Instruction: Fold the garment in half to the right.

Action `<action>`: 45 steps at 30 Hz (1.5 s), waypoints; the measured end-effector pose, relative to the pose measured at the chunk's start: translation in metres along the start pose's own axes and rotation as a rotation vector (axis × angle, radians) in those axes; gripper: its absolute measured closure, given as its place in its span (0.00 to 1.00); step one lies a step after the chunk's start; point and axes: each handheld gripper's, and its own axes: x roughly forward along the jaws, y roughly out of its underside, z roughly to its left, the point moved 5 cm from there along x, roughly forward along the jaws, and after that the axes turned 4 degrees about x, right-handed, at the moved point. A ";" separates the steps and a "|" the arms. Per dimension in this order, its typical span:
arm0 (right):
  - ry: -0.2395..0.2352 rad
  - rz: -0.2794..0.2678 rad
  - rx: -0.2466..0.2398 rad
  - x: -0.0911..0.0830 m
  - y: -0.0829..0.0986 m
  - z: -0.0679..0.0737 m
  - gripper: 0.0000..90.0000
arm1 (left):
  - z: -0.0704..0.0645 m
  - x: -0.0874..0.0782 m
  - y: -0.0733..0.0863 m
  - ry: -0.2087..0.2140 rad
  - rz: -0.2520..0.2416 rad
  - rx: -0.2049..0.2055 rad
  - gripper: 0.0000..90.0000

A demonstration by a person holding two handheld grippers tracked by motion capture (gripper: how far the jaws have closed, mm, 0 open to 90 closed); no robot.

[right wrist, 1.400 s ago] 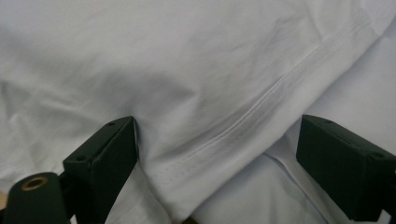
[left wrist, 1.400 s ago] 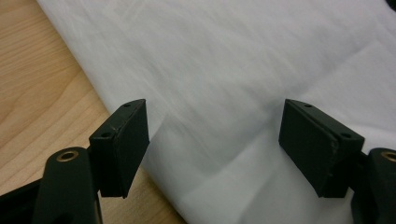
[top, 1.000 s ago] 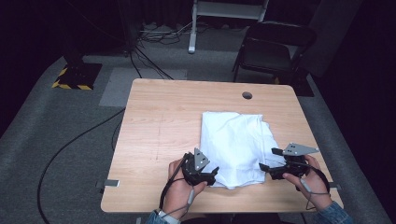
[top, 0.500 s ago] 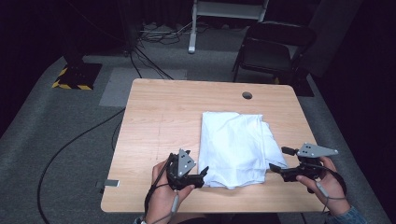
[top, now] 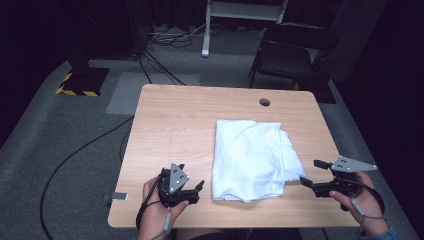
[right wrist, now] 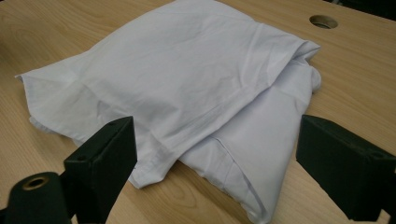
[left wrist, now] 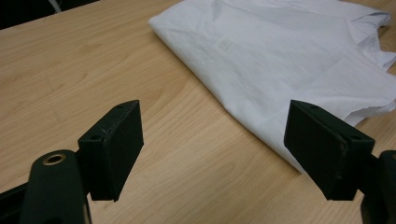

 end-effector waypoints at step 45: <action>0.108 0.059 0.097 -0.020 0.073 -0.060 0.14 | 0.053 -0.014 0.073 -0.068 0.173 -0.094 0.22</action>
